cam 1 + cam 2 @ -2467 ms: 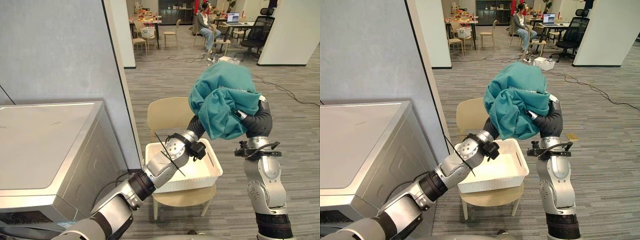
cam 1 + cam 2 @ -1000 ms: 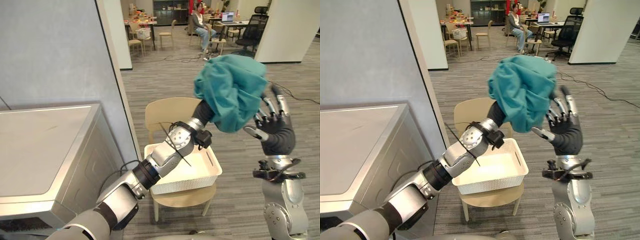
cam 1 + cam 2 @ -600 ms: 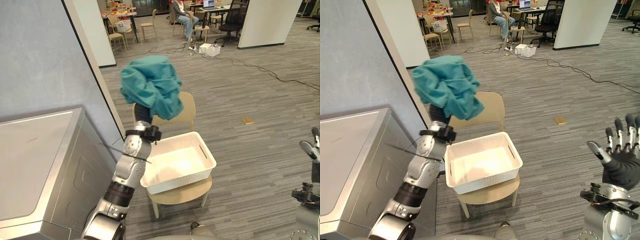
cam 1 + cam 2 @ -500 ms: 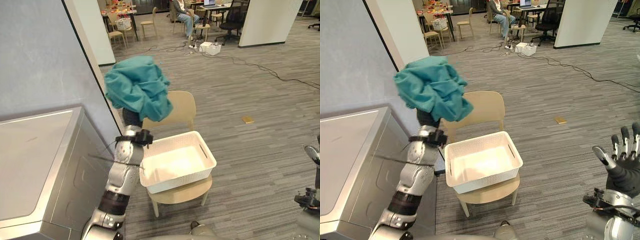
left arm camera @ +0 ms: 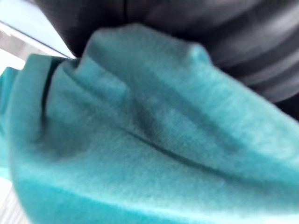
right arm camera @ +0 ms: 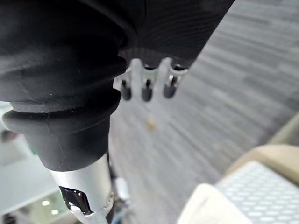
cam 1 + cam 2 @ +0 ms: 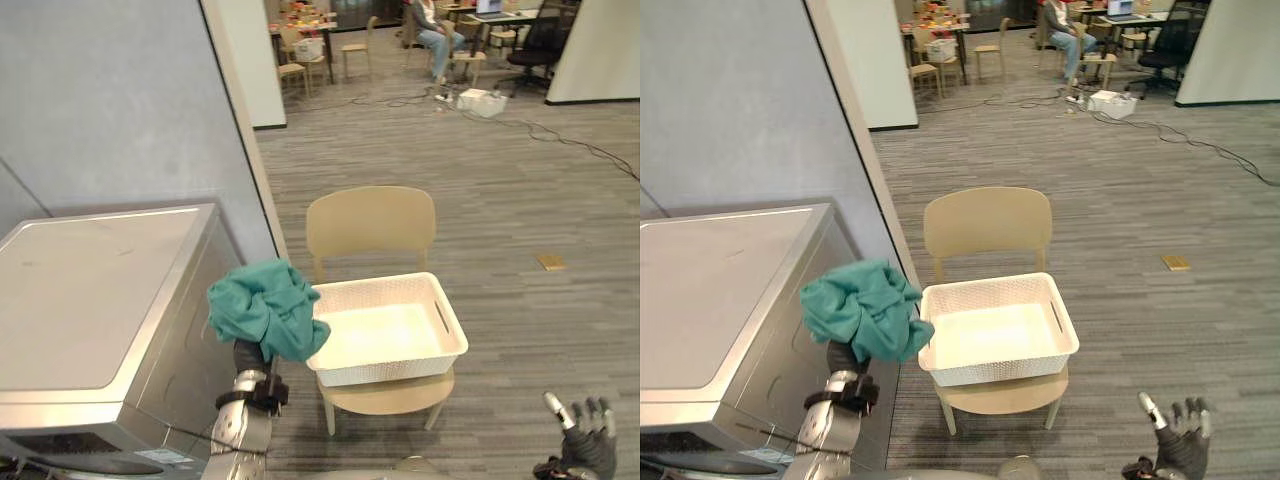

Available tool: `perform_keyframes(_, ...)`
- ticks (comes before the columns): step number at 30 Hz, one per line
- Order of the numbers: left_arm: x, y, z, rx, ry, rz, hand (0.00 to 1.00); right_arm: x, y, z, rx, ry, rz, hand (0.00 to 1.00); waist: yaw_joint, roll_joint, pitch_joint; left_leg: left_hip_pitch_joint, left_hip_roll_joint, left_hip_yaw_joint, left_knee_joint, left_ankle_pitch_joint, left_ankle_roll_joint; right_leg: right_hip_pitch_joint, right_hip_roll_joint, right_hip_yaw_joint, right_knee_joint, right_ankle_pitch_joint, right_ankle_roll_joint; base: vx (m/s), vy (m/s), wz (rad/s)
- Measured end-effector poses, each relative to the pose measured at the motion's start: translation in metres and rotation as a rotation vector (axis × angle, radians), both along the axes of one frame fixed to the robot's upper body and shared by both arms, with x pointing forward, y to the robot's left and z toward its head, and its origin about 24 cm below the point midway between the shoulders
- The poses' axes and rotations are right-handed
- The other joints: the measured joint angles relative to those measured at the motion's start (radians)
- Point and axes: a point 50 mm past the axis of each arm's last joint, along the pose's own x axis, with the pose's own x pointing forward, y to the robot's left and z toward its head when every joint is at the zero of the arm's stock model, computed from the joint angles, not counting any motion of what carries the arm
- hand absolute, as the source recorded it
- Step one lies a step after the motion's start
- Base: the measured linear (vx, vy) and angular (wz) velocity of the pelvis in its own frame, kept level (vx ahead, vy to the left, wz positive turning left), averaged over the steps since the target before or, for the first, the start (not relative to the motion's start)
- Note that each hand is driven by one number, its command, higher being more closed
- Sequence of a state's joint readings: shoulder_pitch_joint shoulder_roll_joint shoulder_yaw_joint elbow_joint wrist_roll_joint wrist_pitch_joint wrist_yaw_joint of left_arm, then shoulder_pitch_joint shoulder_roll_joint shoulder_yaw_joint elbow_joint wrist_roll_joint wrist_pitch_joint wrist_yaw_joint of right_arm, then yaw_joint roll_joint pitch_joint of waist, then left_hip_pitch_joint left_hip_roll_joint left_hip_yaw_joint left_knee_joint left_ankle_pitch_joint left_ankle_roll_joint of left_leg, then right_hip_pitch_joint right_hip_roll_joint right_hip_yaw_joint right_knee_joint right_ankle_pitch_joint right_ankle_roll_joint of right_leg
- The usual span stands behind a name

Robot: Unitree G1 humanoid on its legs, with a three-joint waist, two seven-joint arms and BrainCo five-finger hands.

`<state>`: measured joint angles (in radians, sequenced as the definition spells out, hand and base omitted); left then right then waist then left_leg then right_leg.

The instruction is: Pick up the laundry basket with both hands and put the clothes into the washing machine.

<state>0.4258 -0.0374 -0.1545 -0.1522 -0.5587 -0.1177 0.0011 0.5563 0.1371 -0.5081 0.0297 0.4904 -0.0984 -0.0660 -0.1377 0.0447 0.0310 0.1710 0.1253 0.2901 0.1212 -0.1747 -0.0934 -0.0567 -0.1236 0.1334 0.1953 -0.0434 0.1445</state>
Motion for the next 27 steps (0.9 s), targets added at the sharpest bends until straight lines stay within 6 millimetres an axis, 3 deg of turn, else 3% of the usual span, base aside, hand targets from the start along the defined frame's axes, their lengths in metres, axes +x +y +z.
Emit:
perform_keyframes(5,-0.019,0.0,-0.038,-0.025,0.196,0.004,1.0,-0.034,0.026,-0.056,0.203,0.255,-0.012,0.0,0.042,-0.002,0.001,-0.027,0.016,-0.027,0.037,-0.013,-0.004,0.005,-0.001,-0.042,0.018,-0.017,-0.007,0.01,-0.037,0.27)
perform_keyframes(7,-0.033,-0.001,-0.065,-0.002,0.331,0.003,1.0,-0.065,0.038,-0.079,0.308,0.392,-0.073,0.0,0.045,-0.004,0.001,-0.024,0.018,-0.042,0.041,-0.013,-0.005,0.024,-0.005,-0.063,0.019,-0.025,-0.008,0.02,-0.021,0.24)
perform_keyframes(9,-0.04,0.002,-0.077,0.013,0.397,0.002,1.0,-0.075,0.042,-0.087,0.346,0.437,-0.104,0.0,0.045,-0.006,0.001,-0.024,0.019,-0.043,0.042,-0.013,-0.004,0.026,-0.006,-0.067,0.019,-0.027,-0.009,0.01,-0.006,0.07)
perform_keyframes(11,-0.052,0.006,-0.104,0.043,0.538,0.0,1.0,-0.094,0.054,-0.099,0.418,0.531,-0.14,0.0,0.045,-0.009,0.001,-0.024,0.02,-0.048,0.042,-0.013,-0.004,0.03,-0.007,-0.073,0.019,-0.028,-0.01,0.0,-0.011,0.07)
perform_keyframes(13,-0.068,0.021,-0.128,0.083,0.685,0.039,1.0,-0.111,0.064,-0.106,0.485,0.607,-0.171,0.0,0.045,-0.013,0.001,-0.021,0.024,-0.051,0.042,-0.013,-0.005,0.034,-0.003,-0.076,0.019,-0.03,-0.011,0.0,-0.008,0.03)
perform_keyframes(15,-0.08,0.032,-0.14,0.094,0.775,0.097,1.0,-0.118,0.066,-0.108,0.505,0.631,-0.191,0.0,0.047,-0.015,0.001,-0.02,0.026,-0.051,0.041,-0.013,-0.005,0.034,-0.001,-0.076,0.019,-0.03,-0.011,0.0,0.0,0.0)
perform_keyframes(20,-0.11,0.056,-0.158,0.101,0.949,0.218,1.0,-0.115,0.06,-0.111,0.514,0.631,-0.235,0.0,0.058,-0.018,0.001,-0.01,0.027,-0.043,0.03,-0.009,-0.011,0.033,0.003,-0.071,0.024,-0.031,-0.013,0.0,-0.002,-0.04)
perform_keyframes(23,-0.13,0.063,-0.164,0.091,1.032,0.27,1.0,-0.102,0.057,-0.113,0.509,0.62,-0.208,0.0,0.07,-0.018,0.004,0.019,0.031,-0.023,0.018,-0.007,-0.014,0.032,0.012,-0.049,0.05,-0.046,-0.018,0.0,-0.012,-0.17)
perform_keyframes(27,-0.137,0.063,-0.166,0.064,1.061,0.302,1.0,-0.081,0.06,-0.118,0.501,0.623,-0.112,0.0,0.076,-0.026,0.011,0.033,0.034,-0.027,0.016,-0.002,-0.021,0.029,0.016,-0.052,0.089,-0.067,-0.024,-0.02,-0.024,0.01)
